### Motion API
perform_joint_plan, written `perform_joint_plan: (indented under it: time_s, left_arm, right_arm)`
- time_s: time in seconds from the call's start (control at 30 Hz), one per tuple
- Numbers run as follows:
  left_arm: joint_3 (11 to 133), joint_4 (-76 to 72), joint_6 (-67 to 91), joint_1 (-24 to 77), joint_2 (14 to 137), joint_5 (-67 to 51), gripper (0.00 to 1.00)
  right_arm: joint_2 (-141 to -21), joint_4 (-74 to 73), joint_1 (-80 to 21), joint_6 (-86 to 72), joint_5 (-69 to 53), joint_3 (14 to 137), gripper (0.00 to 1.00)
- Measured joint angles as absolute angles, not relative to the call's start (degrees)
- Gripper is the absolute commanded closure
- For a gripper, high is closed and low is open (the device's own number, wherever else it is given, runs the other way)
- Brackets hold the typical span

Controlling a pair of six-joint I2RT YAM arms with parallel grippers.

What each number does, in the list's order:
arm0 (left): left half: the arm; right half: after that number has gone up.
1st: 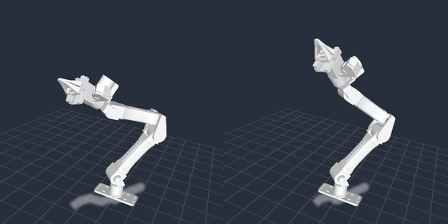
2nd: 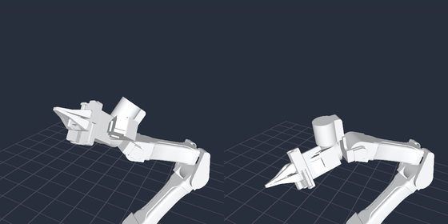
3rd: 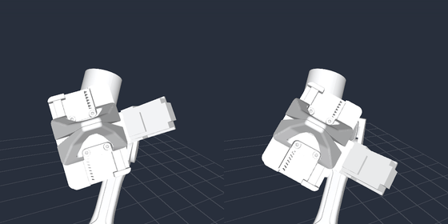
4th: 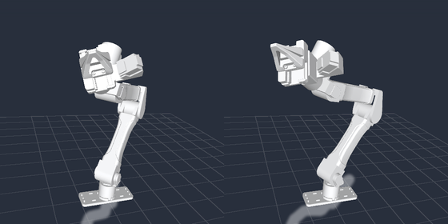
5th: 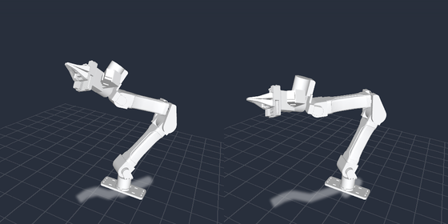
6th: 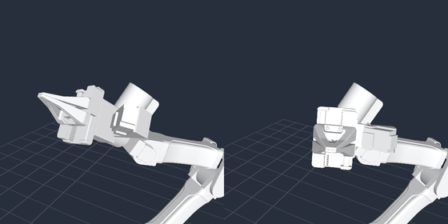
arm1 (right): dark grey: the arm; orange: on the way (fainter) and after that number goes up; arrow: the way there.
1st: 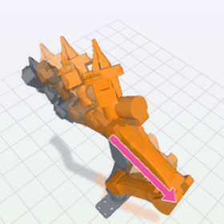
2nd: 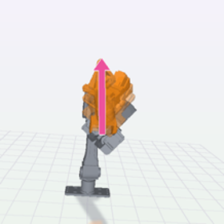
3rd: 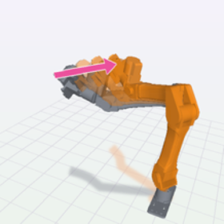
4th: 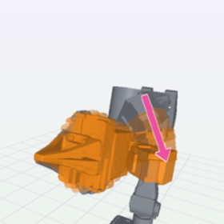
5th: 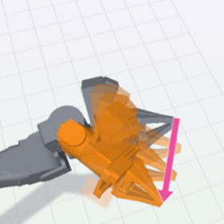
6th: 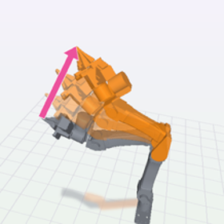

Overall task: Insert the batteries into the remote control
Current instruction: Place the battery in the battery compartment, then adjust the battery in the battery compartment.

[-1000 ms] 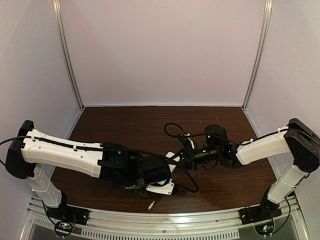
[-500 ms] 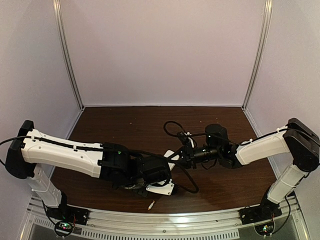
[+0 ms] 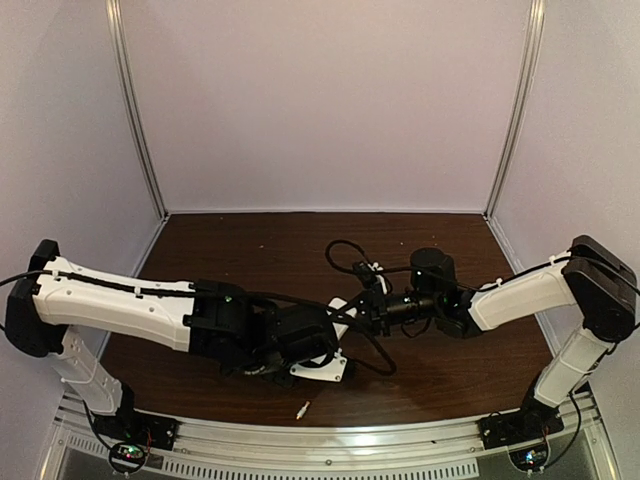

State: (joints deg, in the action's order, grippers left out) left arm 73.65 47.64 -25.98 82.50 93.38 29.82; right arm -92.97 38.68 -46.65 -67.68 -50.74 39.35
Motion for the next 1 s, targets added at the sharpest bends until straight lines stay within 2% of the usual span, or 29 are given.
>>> perform_joint_plan:
  time_s: [0.33,0.5,0.63,0.77,1.0]
  left_arm:
    - [73.3,43.2,-20.7,79.8,81.9,27.2,0.50]
    - [69.1,36.3,-11.5,72.5,70.7,22.7,0.51]
    - [64.9,31.2,-2.5,67.0,65.1,18.6,0.57]
    - [62.5,29.0,4.7,66.3,65.3,14.7,0.65]
    - [59.7,26.0,14.5,66.4,68.0,11.2,0.69]
  right_arm:
    - [-93.1,44.4,-46.4,-68.9,-50.5,37.6,1.00]
    - [-93.1,48.4,-45.2,-69.7,-49.5,36.3,1.00]
    - [-93.1,50.8,-44.6,-70.5,-48.2,36.1,1.00]
    - [-92.9,52.7,-44.5,-71.1,-46.7,36.1,1.00]
    - [-90.8,55.2,-44.3,-71.8,-44.1,35.3,1.00]
